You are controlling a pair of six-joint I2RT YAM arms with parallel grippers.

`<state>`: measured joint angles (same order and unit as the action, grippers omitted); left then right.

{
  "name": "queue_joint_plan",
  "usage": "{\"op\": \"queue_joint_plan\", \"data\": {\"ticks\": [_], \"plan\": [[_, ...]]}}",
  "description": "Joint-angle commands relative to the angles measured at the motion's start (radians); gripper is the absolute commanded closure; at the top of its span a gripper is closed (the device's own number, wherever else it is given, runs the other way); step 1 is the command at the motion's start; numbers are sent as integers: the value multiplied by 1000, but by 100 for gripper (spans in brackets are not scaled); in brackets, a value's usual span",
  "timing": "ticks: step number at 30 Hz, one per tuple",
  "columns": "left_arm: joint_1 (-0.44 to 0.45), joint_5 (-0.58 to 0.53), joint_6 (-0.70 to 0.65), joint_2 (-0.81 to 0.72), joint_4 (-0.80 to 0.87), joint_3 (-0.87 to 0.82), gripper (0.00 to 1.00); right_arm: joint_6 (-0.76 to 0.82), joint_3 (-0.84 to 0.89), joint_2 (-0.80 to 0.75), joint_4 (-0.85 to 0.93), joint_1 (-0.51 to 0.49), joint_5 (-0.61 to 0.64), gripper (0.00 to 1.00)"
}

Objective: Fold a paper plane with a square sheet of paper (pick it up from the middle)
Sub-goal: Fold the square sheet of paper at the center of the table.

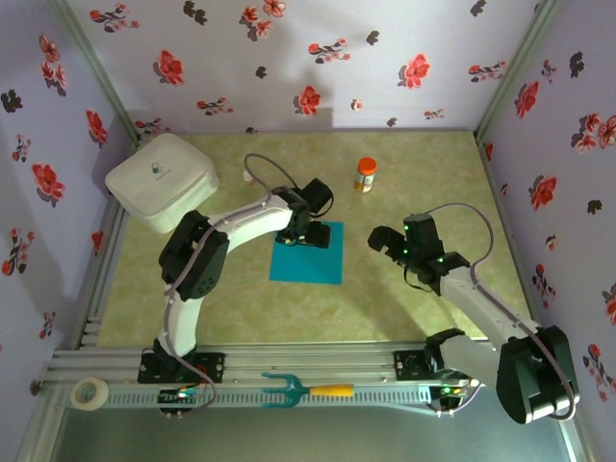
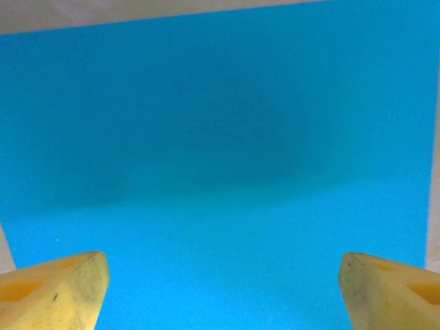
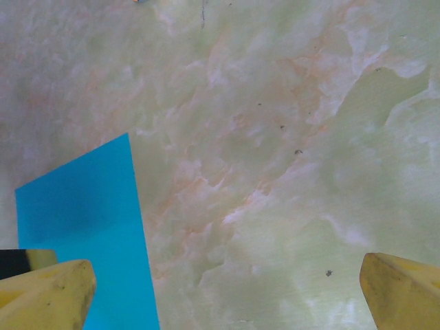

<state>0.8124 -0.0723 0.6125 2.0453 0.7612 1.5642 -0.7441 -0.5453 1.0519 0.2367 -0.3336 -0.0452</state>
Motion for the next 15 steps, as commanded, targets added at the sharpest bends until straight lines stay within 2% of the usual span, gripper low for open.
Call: {"op": "queue_joint_plan", "data": {"ticks": [1, 15], "plan": [[10, -35, 37, 32, 99, 33, 12, 4, 22, -21, -31, 5, -14, 1], [22, 7, 49, 94, 108, 93, 8, -21, 30, 7, -47, 4, -43, 1]]}}
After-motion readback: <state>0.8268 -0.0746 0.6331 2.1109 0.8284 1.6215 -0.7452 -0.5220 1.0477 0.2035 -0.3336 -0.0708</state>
